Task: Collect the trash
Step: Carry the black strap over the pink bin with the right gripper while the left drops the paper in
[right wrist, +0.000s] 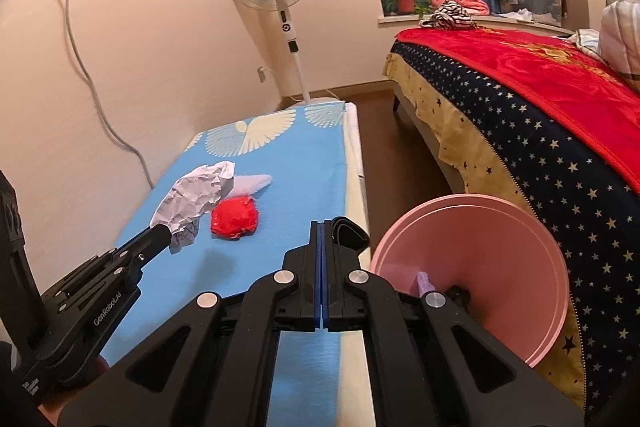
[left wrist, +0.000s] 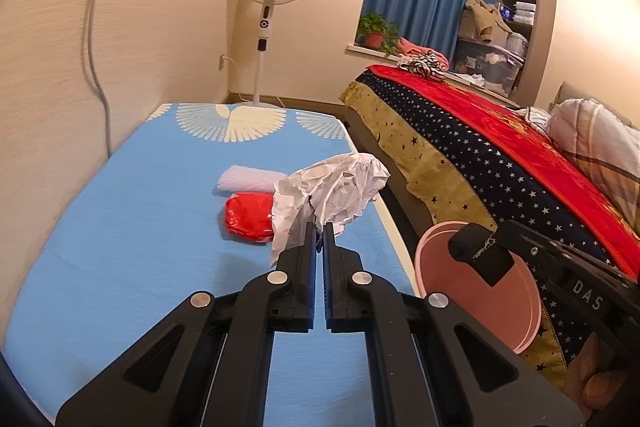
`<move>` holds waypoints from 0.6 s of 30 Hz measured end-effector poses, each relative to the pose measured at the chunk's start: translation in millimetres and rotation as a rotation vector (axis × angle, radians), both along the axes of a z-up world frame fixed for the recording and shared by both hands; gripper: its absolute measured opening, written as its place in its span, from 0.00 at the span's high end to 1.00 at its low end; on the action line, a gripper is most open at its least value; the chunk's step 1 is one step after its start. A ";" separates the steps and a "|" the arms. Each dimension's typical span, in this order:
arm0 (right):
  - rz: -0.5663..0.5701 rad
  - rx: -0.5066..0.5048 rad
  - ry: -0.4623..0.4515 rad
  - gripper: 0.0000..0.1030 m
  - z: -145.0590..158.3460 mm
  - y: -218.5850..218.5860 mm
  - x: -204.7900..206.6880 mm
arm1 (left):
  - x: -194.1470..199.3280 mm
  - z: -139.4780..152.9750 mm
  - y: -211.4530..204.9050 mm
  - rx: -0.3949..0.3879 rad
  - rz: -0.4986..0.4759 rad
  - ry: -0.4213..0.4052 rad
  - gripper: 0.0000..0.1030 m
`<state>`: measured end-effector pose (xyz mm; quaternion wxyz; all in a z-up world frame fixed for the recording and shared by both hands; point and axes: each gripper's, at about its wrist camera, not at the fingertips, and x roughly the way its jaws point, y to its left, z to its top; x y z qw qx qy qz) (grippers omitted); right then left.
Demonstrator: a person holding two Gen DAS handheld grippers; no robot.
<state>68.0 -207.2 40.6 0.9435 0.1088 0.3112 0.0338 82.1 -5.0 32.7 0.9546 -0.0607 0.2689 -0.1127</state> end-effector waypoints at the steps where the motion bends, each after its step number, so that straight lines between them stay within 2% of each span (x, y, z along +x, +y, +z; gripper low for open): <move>1: -0.006 0.002 0.001 1.00 -0.4 -2.0 0.4 | 0.8 -0.7 -3.3 0.001 -0.009 0.000 0.97; 18: -0.114 -0.032 0.033 1.00 -10.6 -36.9 5.4 | 11.3 -3.2 -49.0 -0.033 -0.110 0.002 0.97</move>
